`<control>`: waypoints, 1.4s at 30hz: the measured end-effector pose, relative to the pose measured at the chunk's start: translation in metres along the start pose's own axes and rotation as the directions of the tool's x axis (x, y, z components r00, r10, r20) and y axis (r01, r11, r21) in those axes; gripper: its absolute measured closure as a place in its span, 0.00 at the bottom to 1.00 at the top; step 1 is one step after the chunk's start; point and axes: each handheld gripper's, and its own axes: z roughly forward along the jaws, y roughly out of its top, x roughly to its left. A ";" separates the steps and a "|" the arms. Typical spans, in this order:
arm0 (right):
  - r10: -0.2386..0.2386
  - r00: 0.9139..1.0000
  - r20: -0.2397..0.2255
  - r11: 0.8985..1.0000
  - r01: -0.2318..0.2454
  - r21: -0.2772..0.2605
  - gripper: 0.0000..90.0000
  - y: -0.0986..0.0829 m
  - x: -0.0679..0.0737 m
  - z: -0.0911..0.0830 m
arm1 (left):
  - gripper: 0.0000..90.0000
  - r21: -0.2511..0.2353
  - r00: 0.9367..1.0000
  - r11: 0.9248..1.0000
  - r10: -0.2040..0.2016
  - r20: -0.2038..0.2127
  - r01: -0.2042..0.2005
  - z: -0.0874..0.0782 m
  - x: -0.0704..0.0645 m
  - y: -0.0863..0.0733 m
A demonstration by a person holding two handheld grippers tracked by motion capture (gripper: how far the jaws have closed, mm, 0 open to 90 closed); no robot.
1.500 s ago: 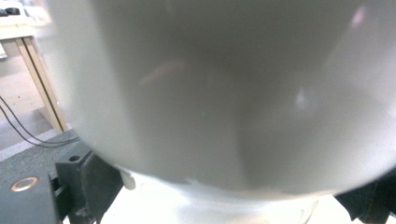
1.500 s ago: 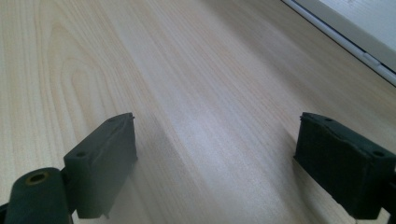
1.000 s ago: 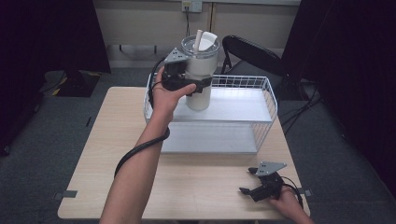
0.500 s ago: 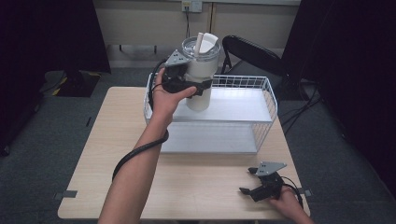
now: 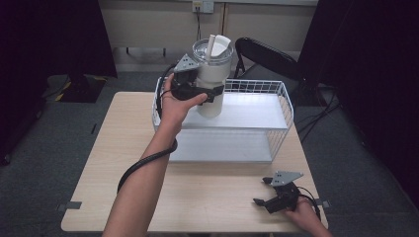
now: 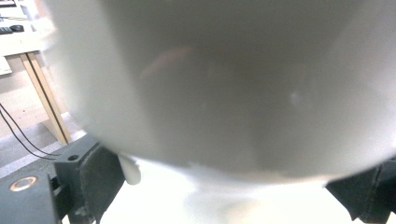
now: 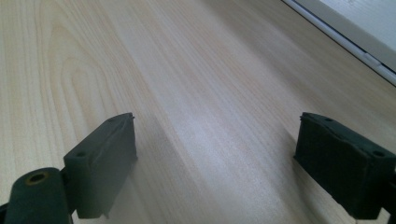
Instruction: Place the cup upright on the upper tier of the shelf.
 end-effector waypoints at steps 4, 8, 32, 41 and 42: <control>0.000 1.000 0.000 1.000 0.000 0.000 0.13 0.000 0.000 0.000 | 0.09 0.000 1.000 1.000 -0.014 0.003 0.014 0.000 0.000 -0.002; -0.001 1.000 0.000 1.000 0.001 0.000 0.13 0.000 0.000 0.000 | 0.10 0.009 1.000 1.000 -0.009 0.002 0.009 -0.001 0.000 -0.002; 0.000 1.000 0.001 1.000 0.000 -0.002 0.13 0.000 0.000 0.000 | 0.17 0.117 1.000 0.993 -0.007 0.023 0.004 -0.028 0.008 -0.024; 0.001 1.000 0.000 1.000 -0.001 -0.002 0.13 0.000 0.000 0.000 | 0.17 0.147 0.999 0.989 -0.001 0.039 -0.005 -0.049 0.006 -0.032; 0.000 1.000 0.000 1.000 0.000 -0.002 0.13 0.000 0.000 0.000 | 0.17 0.151 0.999 0.989 0.003 0.038 -0.009 -0.051 0.006 -0.033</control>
